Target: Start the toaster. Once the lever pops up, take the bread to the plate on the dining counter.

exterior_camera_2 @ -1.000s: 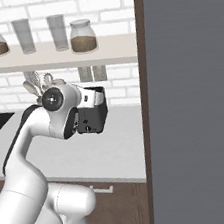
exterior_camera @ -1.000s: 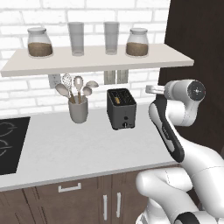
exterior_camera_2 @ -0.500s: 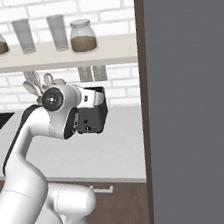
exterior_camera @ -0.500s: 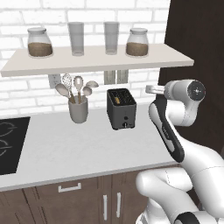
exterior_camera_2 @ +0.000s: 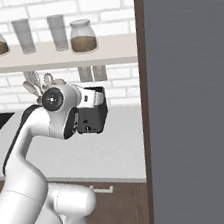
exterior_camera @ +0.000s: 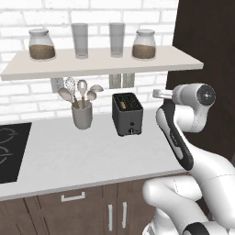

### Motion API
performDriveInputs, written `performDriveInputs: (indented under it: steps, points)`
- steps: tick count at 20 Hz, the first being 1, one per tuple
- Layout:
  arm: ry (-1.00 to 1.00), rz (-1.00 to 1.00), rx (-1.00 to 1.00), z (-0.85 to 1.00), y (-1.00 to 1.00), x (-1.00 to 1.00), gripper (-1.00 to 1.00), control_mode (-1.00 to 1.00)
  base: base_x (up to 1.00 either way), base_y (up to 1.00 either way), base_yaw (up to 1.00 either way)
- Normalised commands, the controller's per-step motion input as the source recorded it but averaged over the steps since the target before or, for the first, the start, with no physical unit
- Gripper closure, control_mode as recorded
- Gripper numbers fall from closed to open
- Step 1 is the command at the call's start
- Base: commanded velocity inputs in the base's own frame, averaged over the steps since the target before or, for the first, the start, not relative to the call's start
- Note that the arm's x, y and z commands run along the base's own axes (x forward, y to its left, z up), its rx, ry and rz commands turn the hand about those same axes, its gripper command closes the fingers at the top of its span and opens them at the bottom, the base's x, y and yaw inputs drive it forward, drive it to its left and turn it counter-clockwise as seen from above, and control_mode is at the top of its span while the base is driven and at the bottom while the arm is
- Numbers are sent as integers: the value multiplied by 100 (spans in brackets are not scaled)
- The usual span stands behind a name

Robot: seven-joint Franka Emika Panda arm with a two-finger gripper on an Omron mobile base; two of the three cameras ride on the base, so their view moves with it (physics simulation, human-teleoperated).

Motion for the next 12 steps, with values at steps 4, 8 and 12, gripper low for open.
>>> performDriveInputs:
  steps: [4,8,12]
  points:
    - [0,0,0,0,0,0,-100,-100,0,0,0]
    - [0,0,0,0,0,0,-100,-100,0,0,0]
    - [0,0,0,0,0,0,-100,-100,0,0,0]
